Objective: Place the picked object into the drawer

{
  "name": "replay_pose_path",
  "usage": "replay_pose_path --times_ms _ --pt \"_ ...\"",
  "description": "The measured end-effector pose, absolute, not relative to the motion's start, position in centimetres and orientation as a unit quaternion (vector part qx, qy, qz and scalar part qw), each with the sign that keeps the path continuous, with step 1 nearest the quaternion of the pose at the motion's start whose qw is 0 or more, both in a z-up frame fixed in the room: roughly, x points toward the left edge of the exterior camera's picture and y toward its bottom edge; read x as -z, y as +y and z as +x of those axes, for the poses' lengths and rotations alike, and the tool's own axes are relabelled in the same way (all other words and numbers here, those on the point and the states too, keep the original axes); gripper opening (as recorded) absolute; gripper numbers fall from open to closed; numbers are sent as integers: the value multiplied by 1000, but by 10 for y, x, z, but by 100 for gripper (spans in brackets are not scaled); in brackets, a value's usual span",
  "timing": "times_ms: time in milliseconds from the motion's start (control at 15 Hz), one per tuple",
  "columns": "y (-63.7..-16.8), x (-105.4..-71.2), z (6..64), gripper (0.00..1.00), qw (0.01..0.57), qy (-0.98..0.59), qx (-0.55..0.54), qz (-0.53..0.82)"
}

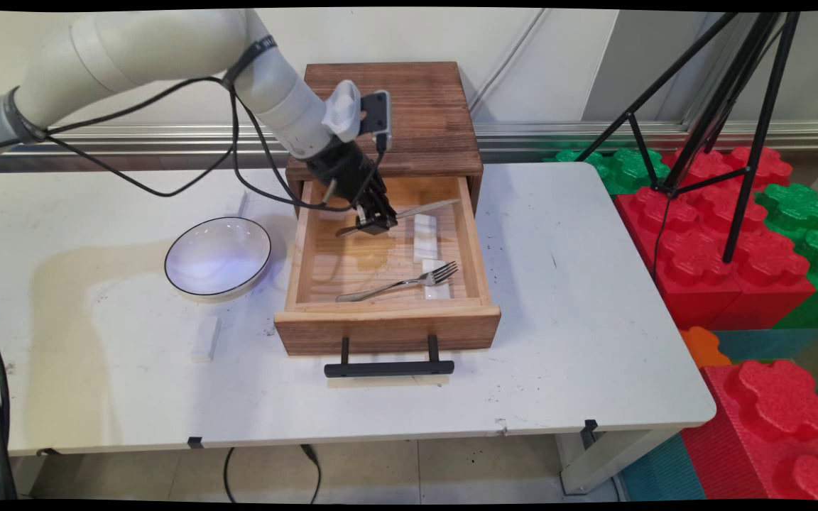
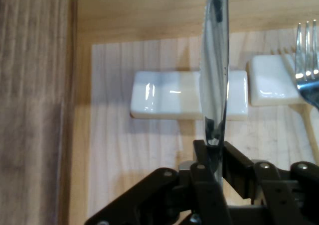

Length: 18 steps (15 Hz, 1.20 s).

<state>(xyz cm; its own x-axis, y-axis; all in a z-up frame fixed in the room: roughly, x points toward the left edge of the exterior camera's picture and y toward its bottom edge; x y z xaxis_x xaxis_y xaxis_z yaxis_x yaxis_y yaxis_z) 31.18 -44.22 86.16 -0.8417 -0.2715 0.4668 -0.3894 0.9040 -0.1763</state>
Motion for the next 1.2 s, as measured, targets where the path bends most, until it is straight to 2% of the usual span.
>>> replay_pose_path --times_ms 533,1200 --pt "-445 -836 306 0 212 -953 -125 179" --pt "-450 -821 306 0 206 -953 -125 185"
